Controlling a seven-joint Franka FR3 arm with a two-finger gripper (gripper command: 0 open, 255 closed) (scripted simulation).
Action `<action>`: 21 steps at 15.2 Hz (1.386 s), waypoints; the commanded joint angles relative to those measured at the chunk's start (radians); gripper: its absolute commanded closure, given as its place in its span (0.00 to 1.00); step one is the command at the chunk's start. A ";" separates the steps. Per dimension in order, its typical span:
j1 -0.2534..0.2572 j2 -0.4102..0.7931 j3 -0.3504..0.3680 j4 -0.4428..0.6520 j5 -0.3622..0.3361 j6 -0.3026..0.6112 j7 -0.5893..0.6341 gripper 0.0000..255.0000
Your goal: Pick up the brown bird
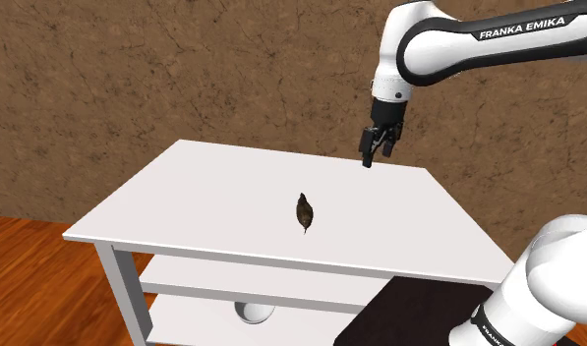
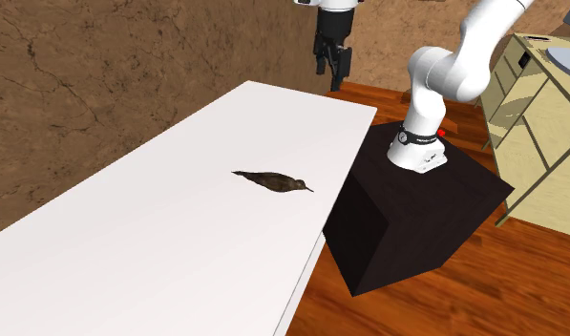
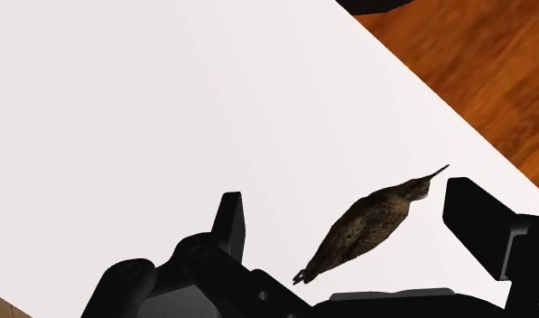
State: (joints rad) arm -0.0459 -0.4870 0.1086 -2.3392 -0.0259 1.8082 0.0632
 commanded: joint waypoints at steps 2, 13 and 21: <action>-0.009 0.109 0.015 0.022 0.014 0.064 0.062 0.00; -0.022 0.545 0.042 0.210 0.041 0.235 0.274 0.00; -0.015 0.869 0.028 0.434 0.065 0.289 0.393 0.00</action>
State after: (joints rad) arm -0.0612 0.3332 0.1398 -1.9422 0.0361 2.0909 0.4432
